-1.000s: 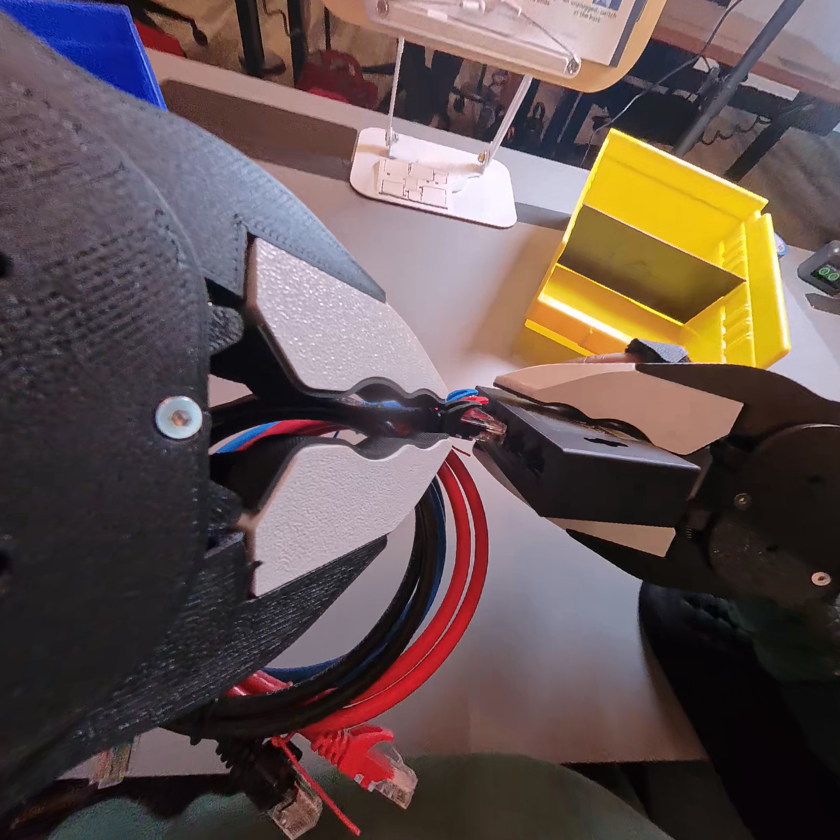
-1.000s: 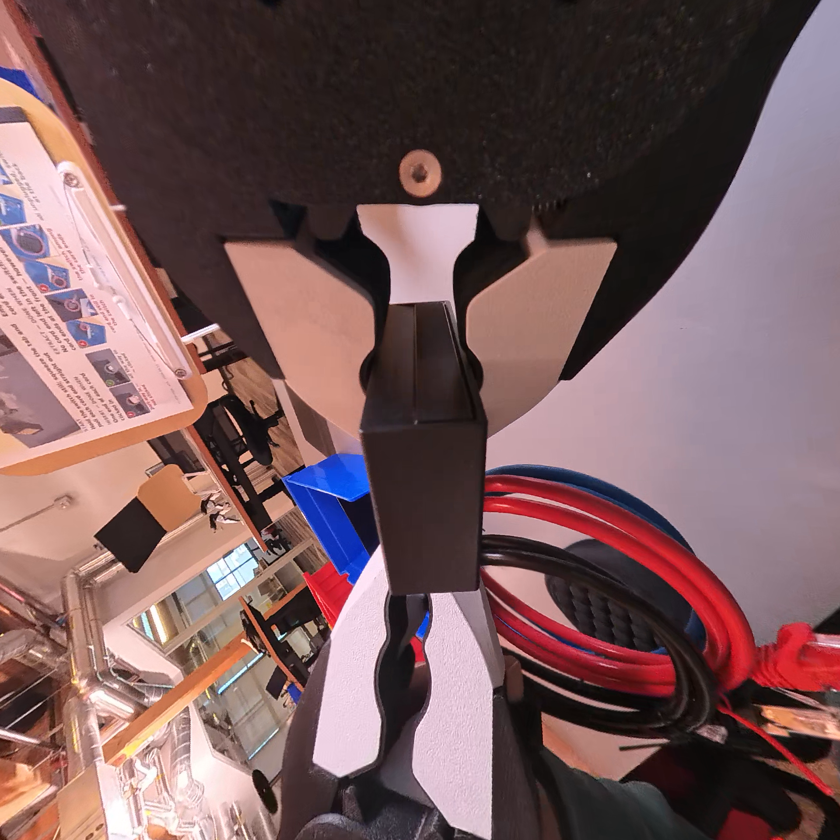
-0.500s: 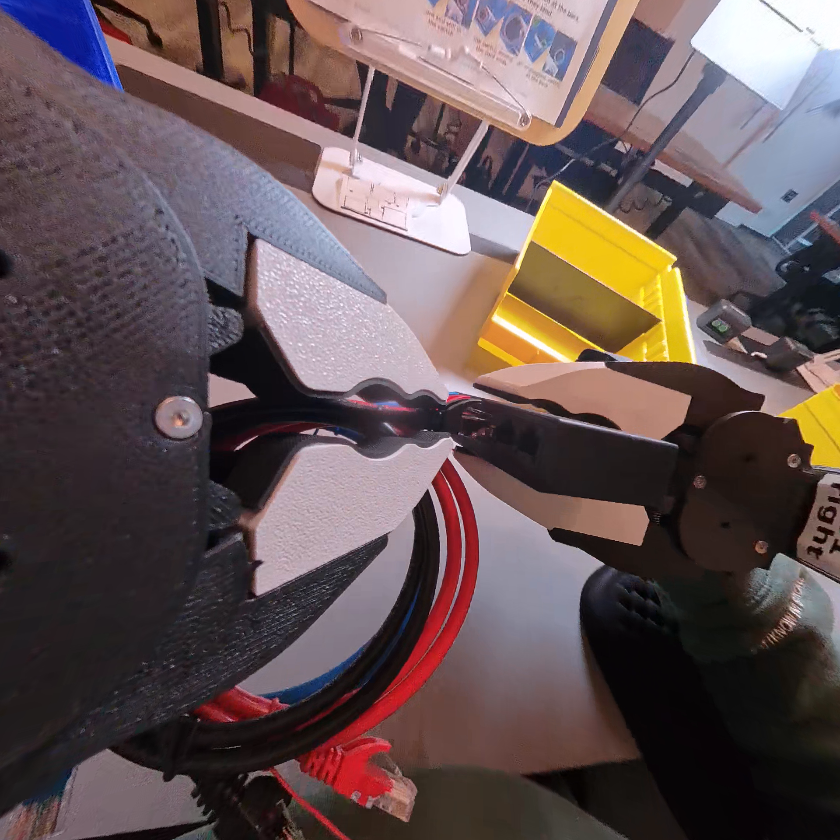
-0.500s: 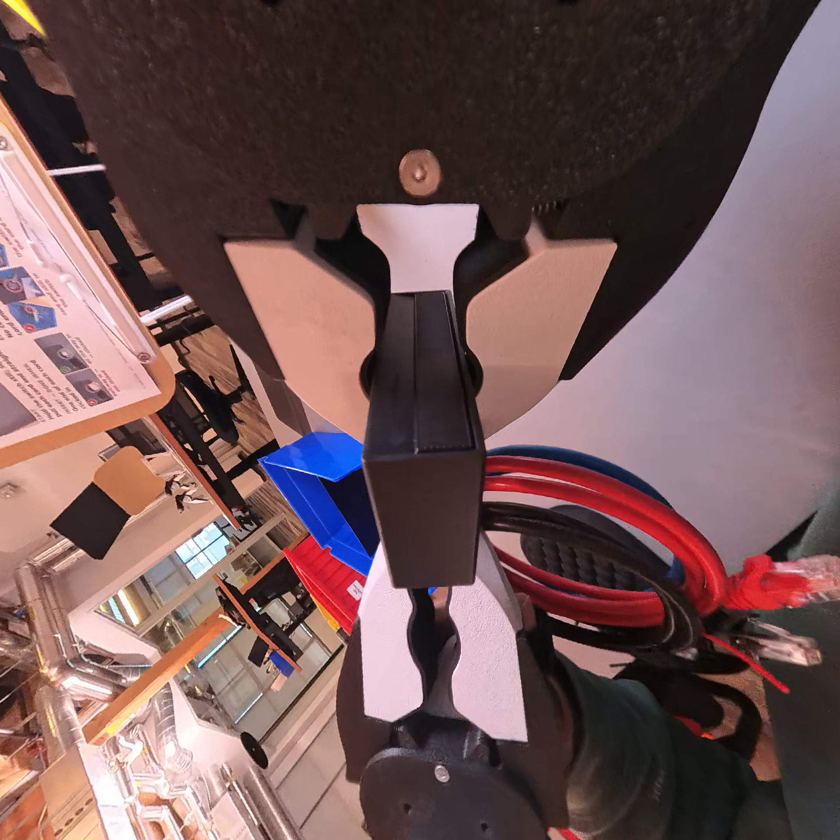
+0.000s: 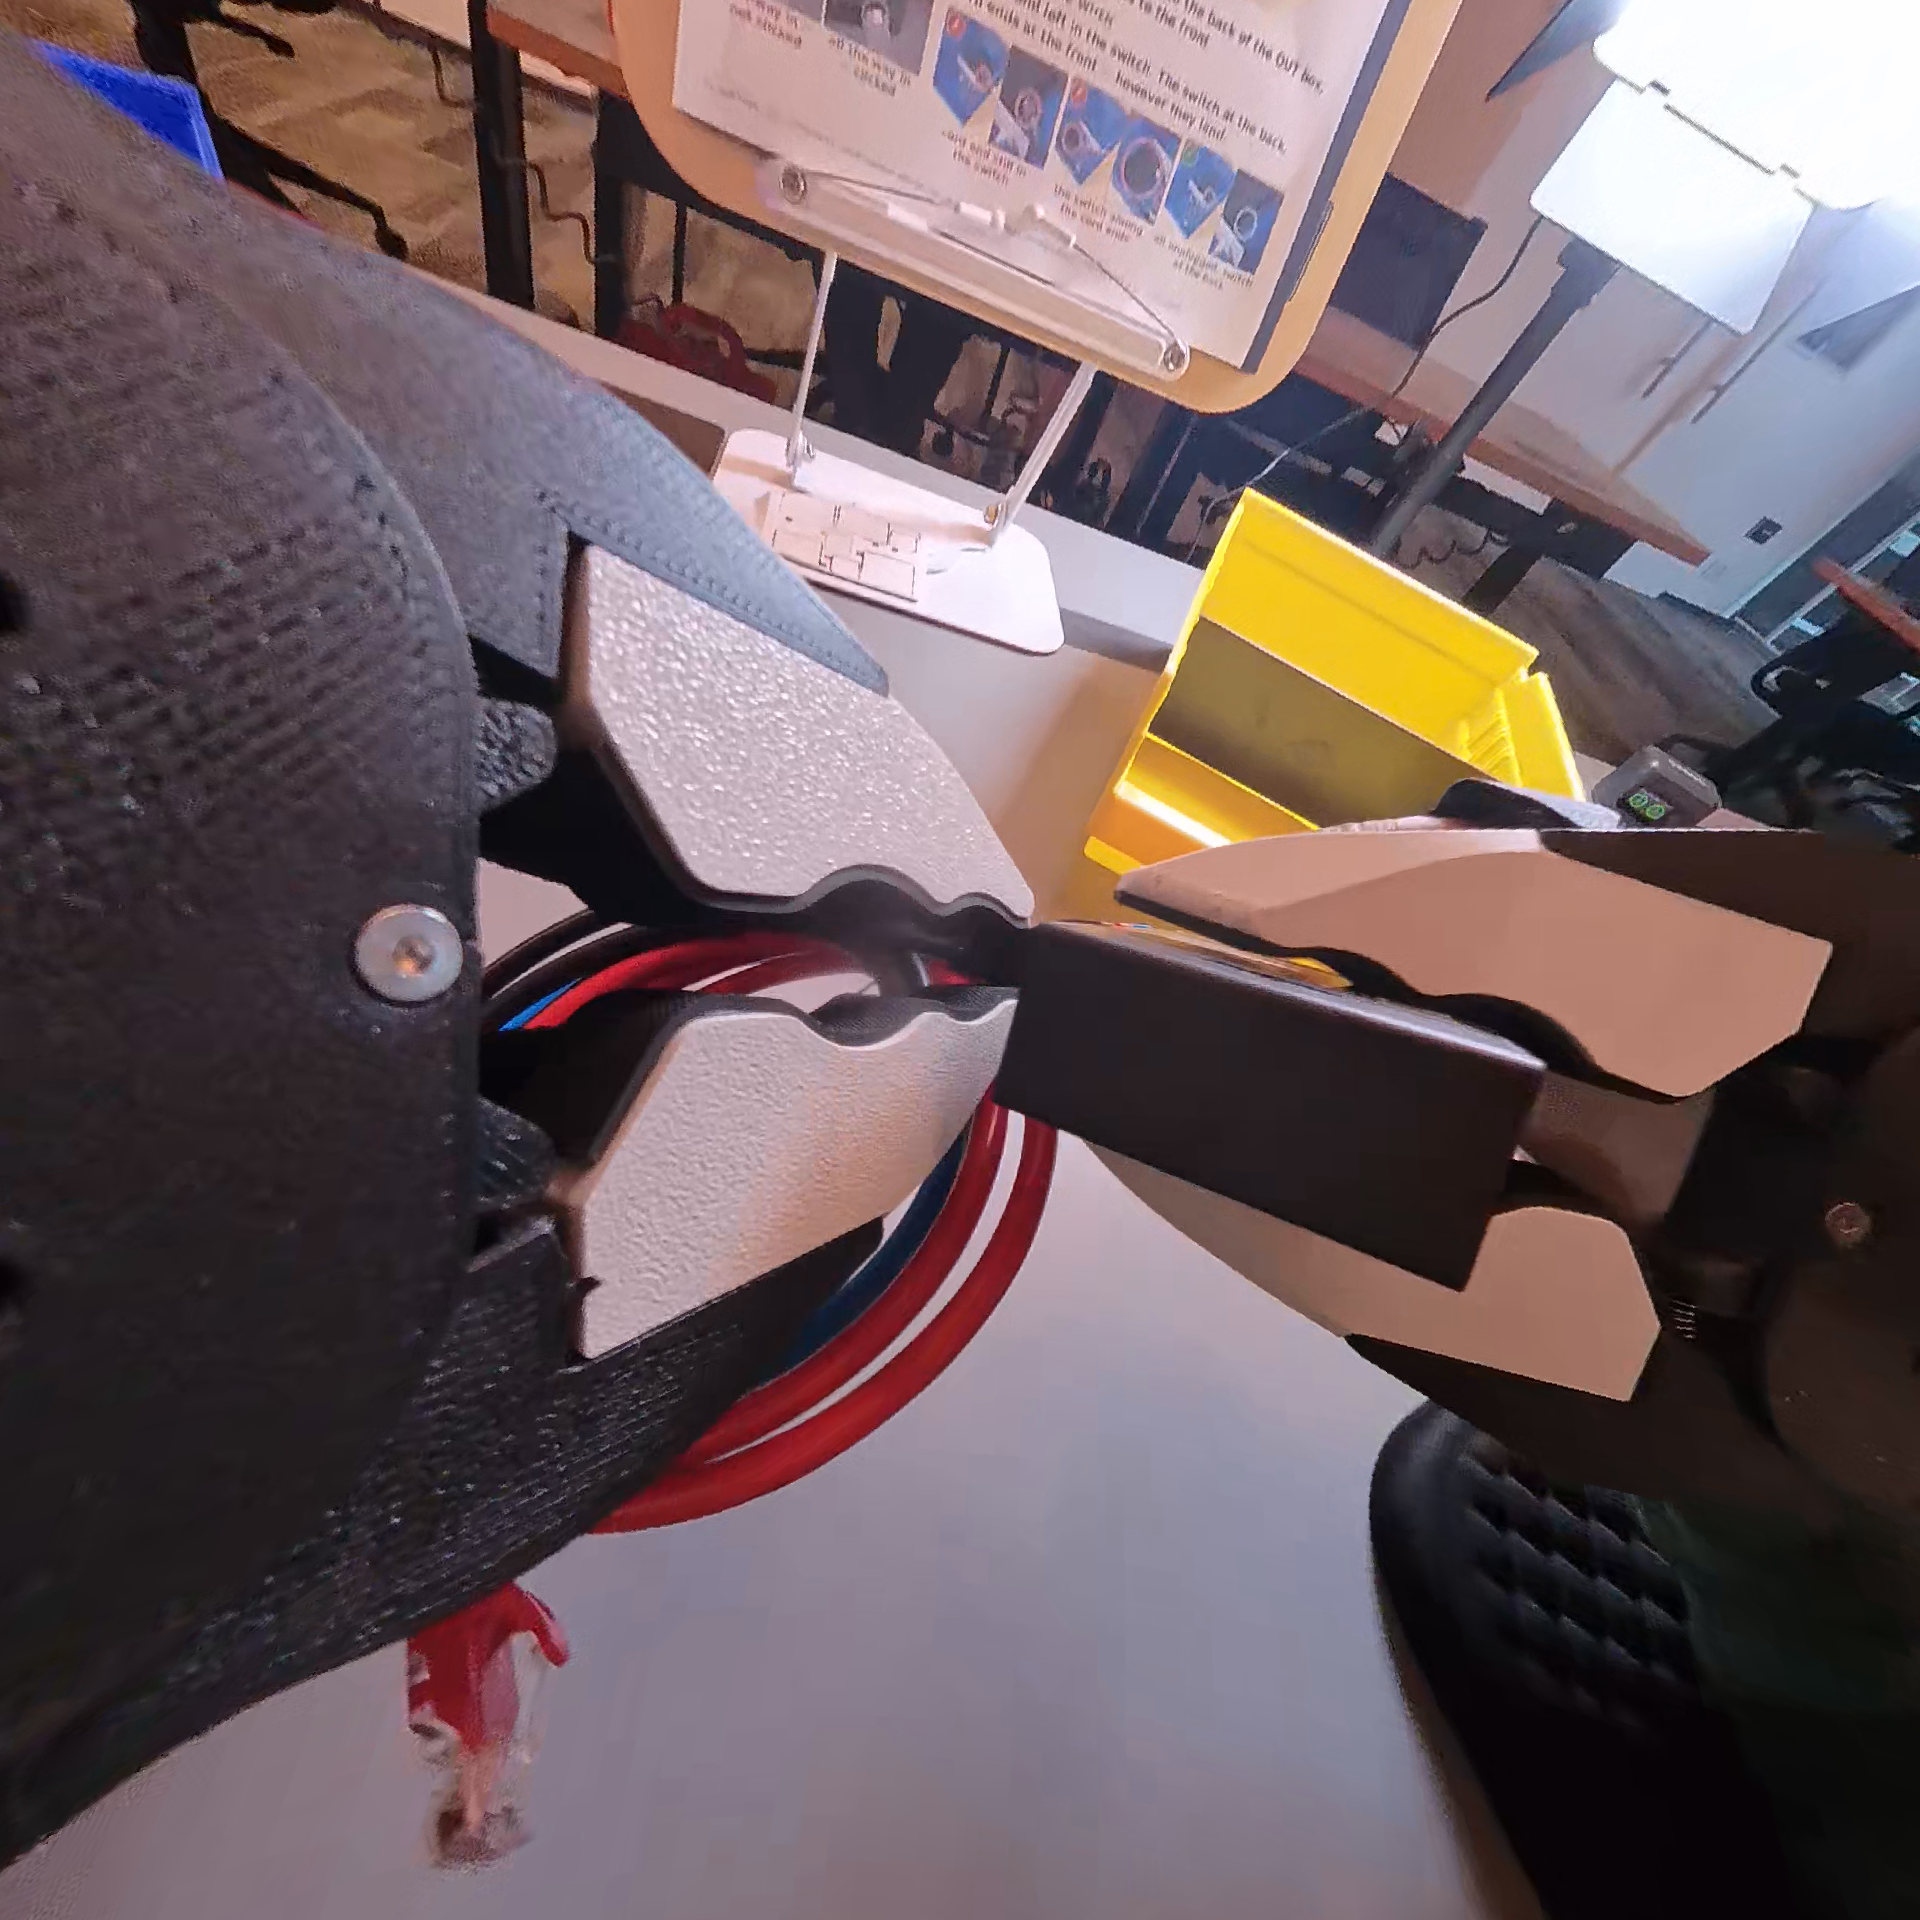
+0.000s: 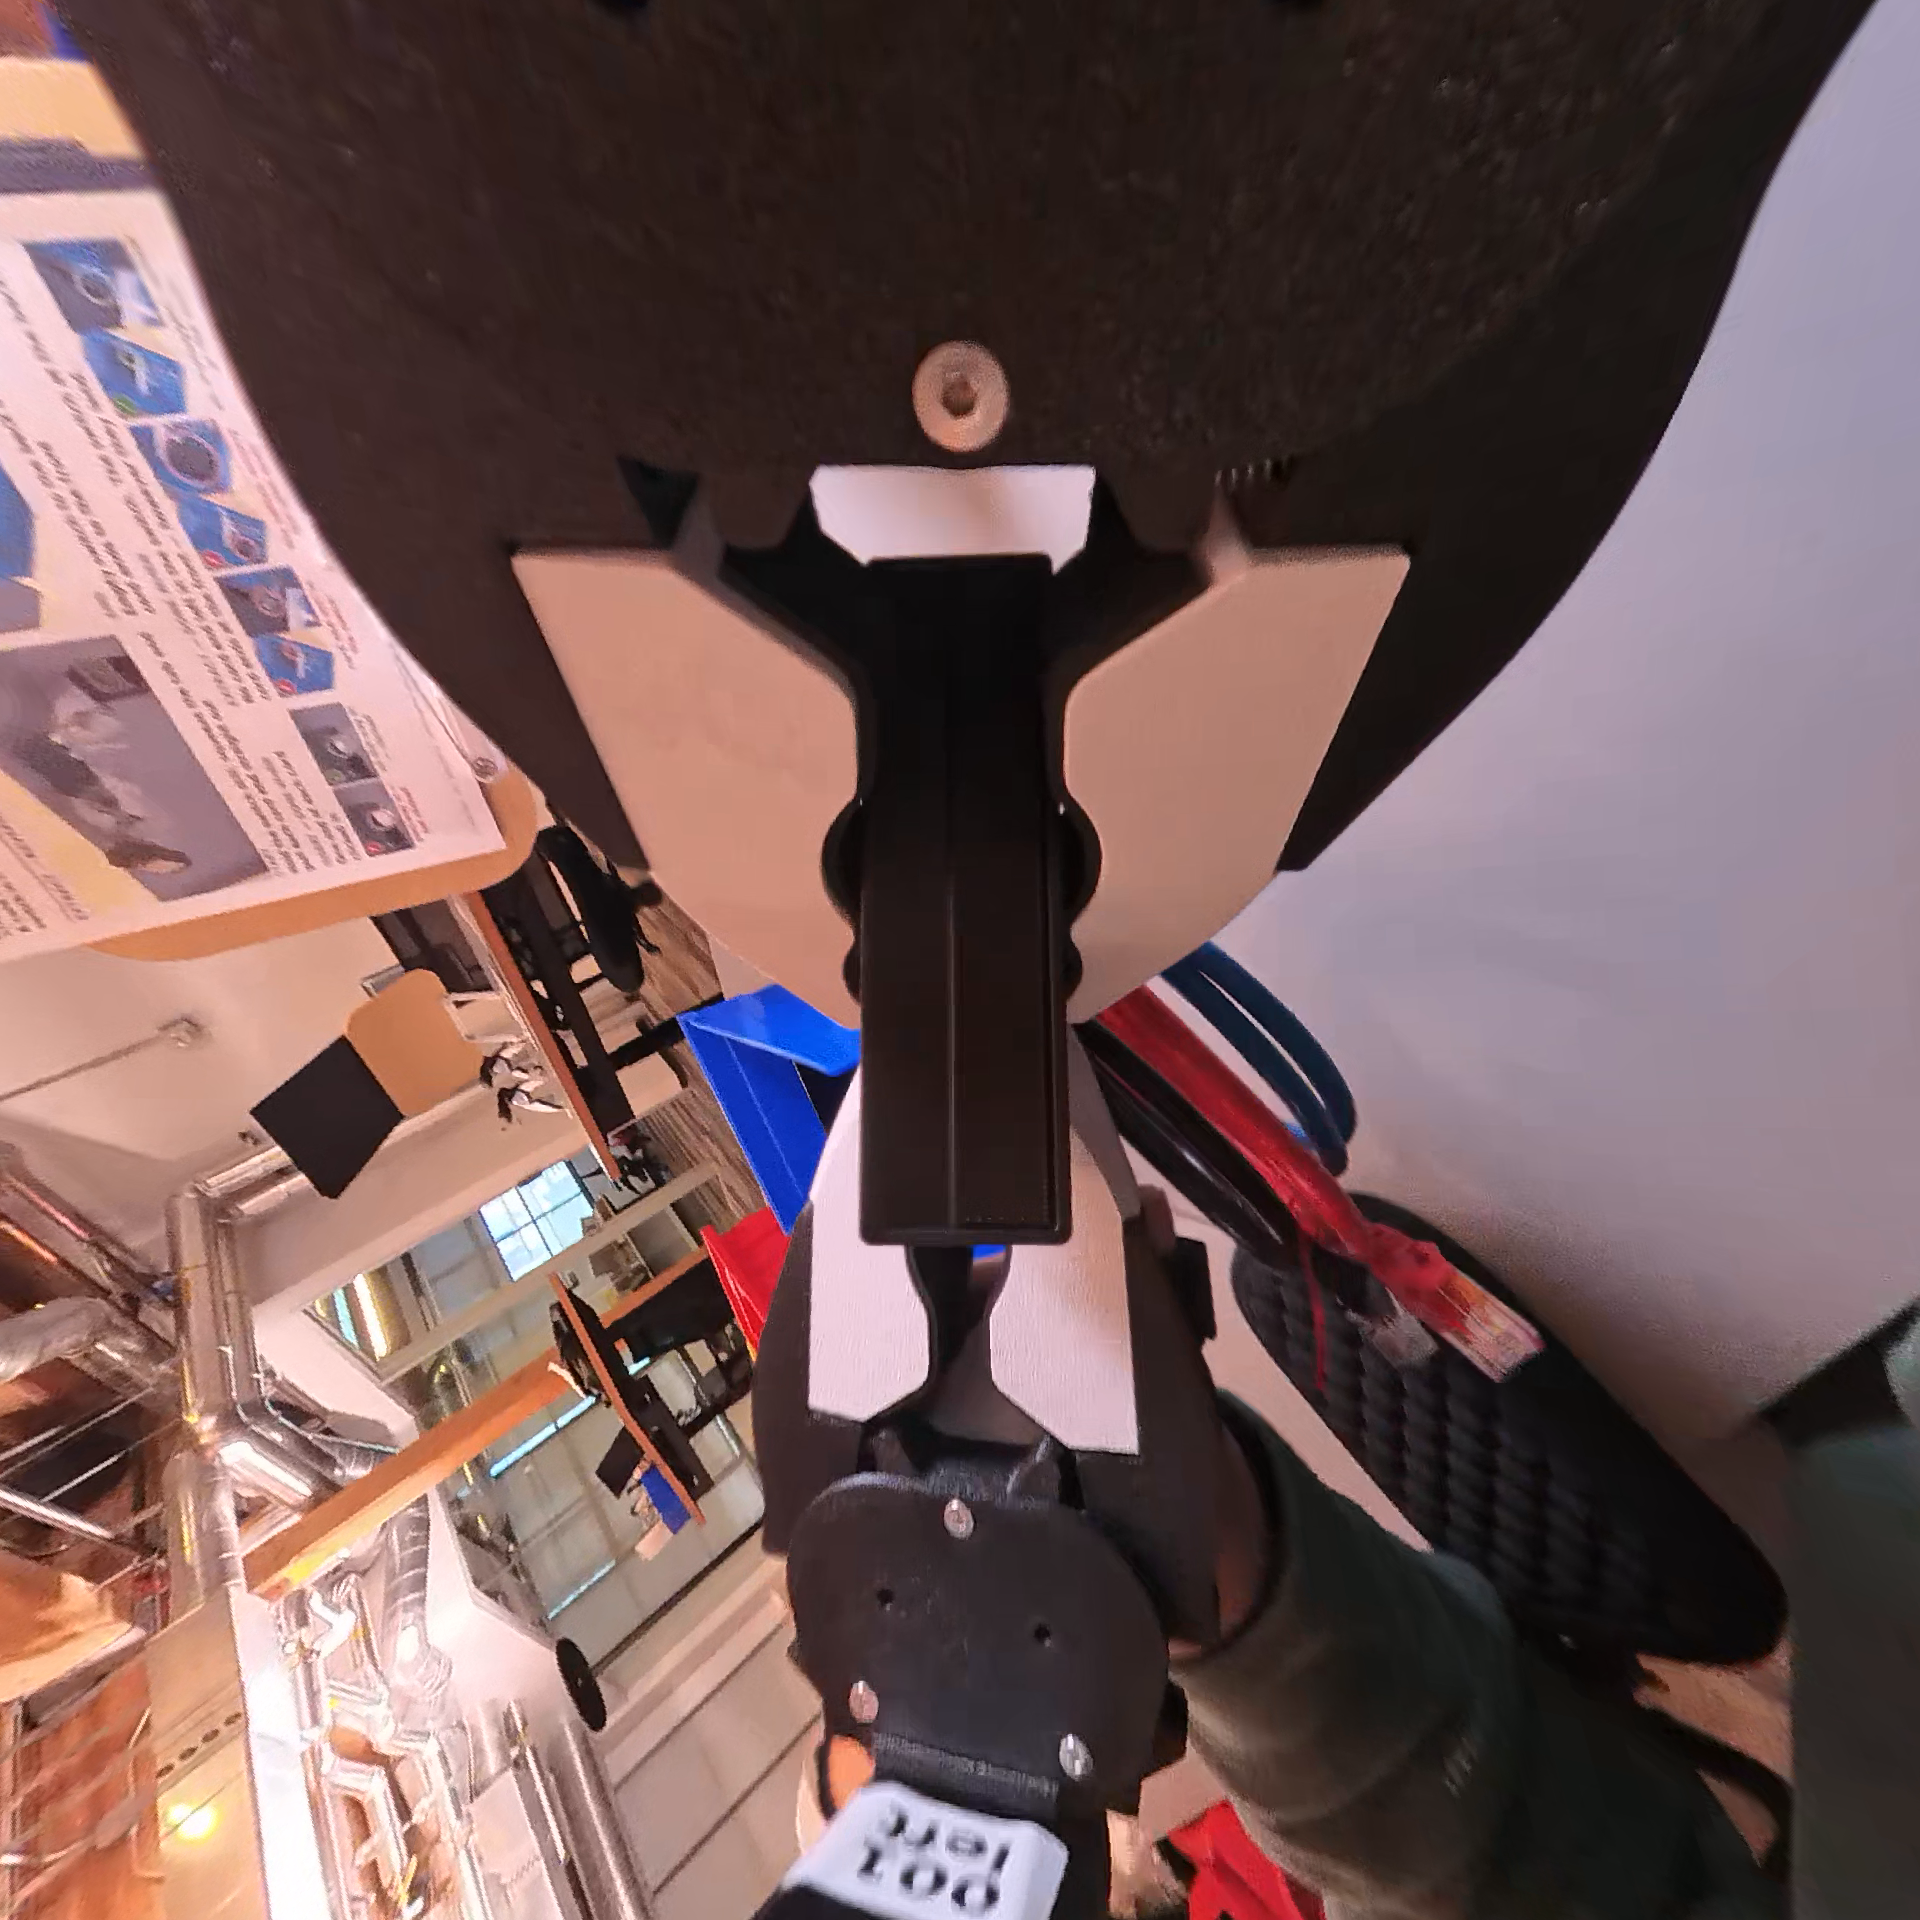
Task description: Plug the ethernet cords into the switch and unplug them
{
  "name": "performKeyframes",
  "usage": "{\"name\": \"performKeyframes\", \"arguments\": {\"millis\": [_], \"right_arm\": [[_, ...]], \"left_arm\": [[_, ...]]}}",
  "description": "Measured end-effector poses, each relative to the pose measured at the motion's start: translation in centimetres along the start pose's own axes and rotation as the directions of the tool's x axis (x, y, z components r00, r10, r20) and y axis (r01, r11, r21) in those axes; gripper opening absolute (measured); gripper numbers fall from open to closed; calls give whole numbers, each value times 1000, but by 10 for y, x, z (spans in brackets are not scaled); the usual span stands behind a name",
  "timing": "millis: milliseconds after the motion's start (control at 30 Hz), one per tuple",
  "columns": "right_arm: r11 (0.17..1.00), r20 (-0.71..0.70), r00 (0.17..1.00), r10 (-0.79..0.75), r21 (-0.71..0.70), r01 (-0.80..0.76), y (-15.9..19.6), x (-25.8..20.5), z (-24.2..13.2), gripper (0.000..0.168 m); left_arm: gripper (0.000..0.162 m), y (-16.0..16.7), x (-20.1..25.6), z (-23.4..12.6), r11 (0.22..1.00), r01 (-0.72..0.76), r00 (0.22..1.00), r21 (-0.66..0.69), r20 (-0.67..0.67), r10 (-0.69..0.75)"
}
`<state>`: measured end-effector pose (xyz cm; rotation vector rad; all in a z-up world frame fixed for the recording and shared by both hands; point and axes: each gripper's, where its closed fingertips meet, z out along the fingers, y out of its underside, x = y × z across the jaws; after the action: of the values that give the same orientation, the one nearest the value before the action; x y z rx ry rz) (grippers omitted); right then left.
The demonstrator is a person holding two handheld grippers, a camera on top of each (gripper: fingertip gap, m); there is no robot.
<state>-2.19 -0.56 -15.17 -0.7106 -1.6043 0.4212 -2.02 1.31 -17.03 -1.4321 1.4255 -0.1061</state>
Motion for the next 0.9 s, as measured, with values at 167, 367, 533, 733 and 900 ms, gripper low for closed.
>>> {"name": "performKeyframes", "arguments": {"millis": [167, 367, 533, 733, 900], "right_arm": [[981, -33, 993, -110, -165, 103, 29, 4, 0, 30], [938, -66, 973, -222, -286, 195, 52, 5, 0, 30], [917, -102, 929, -357, -229, 327, 49, 2, 1, 30], [846, -94, 854, -512, -227, 482, 46, -8, 2, 30], [786, -75, 792, -606, -205, 583, 35, -14, 12, 31]], "left_arm": [[10, 5, -8, 4, 996, -63, 996, -55, 64, 67], [10, 4, -5, 1, 999, -20, 998, -32, 65, 22], [10, 2, 4, -6, 999, 16, 1000, 48, -11, -15], [47, 15, -12, -27, 926, 357, 901, 126, -306, -306], [60, 30, 28, -16, 881, 470, 651, -51, -655, -384]]}}
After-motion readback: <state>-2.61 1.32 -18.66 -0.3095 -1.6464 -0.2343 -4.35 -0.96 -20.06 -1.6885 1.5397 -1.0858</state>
